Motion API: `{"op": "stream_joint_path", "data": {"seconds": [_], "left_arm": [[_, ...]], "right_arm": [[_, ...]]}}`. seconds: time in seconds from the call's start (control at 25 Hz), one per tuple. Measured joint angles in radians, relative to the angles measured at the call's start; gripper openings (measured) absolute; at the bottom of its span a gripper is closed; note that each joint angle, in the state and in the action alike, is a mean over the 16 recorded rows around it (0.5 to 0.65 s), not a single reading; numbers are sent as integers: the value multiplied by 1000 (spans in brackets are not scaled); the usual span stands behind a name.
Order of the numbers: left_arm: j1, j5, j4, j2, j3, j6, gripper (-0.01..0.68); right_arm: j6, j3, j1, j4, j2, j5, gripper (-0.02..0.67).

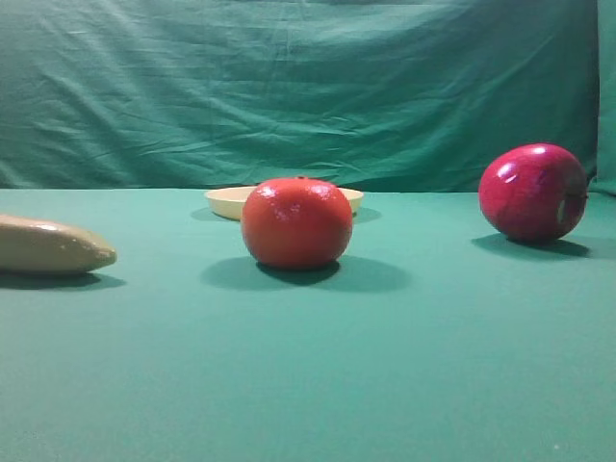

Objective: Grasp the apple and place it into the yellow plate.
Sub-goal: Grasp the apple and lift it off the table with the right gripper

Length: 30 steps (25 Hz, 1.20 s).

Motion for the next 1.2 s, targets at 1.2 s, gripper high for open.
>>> {"op": "stream_joint_path", "data": {"seconds": [1.2], "left_arm": [[0,0,0,0,0,0,157]], "right_arm": [[2,0,0,61,0,-20,0]]}}
